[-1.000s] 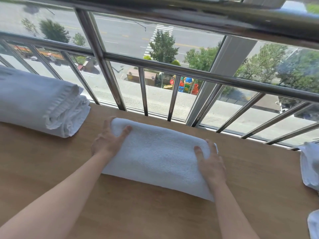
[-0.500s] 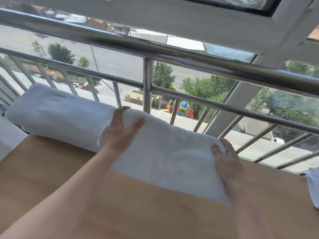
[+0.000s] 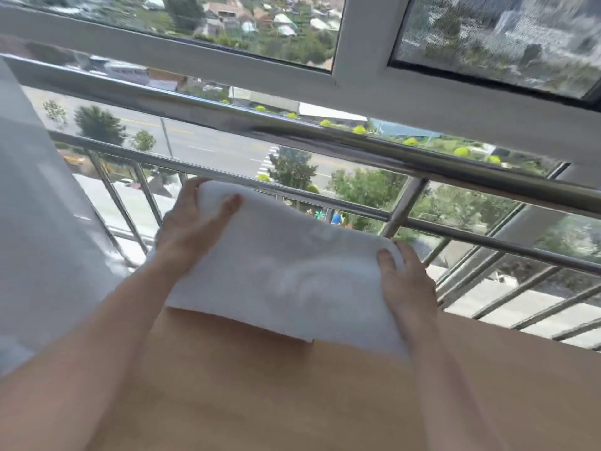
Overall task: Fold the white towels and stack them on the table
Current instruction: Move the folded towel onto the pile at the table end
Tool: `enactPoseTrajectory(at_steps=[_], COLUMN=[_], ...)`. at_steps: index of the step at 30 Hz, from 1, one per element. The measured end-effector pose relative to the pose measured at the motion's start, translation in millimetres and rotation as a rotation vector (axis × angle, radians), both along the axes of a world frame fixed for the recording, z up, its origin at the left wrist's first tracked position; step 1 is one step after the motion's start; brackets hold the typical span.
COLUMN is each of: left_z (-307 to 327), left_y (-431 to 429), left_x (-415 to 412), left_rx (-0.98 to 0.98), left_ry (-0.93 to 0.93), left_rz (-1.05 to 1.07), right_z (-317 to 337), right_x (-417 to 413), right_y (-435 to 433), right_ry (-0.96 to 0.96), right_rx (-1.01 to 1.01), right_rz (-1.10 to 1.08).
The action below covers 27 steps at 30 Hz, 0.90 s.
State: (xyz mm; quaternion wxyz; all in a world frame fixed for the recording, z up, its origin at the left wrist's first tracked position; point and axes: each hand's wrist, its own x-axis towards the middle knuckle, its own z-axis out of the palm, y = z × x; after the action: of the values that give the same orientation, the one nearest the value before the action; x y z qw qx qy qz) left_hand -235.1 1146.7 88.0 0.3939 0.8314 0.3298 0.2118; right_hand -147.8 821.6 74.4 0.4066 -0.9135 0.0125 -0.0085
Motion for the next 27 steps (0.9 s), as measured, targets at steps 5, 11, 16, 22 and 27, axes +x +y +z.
enactPoseTrajectory(at_steps=[5,11,16,22,27], left_z=[-5.6,-61.8,-73.6,-74.9,-32.1], left_y=[81.2,106.6,108.9,111.0,127.6], left_x=[12.7,39.5,59.8,58.2,62.0], left_rx=[-0.046,0.020,0.067,0.057,0.168], left_ry=[0.000,0.376,0.442,0.419,0.340], left_rz=[0.046,0.010,-0.015,-0.029,-0.046], right_z=[-1.2,-48.2,-64.7,-55.0,-13.3], right_x=[19.8,33.6,39.8,41.6,54.5], right_y=[76.0,108.9,104.1,105.8,105.7], right_ry=[-0.024,0.121,0.173,0.203,0.123], right_rx=[0.008,-0.067,-0.064,-0.095,-0.174], right_rz=[0.030,0.011,0.002,0.021,0.020])
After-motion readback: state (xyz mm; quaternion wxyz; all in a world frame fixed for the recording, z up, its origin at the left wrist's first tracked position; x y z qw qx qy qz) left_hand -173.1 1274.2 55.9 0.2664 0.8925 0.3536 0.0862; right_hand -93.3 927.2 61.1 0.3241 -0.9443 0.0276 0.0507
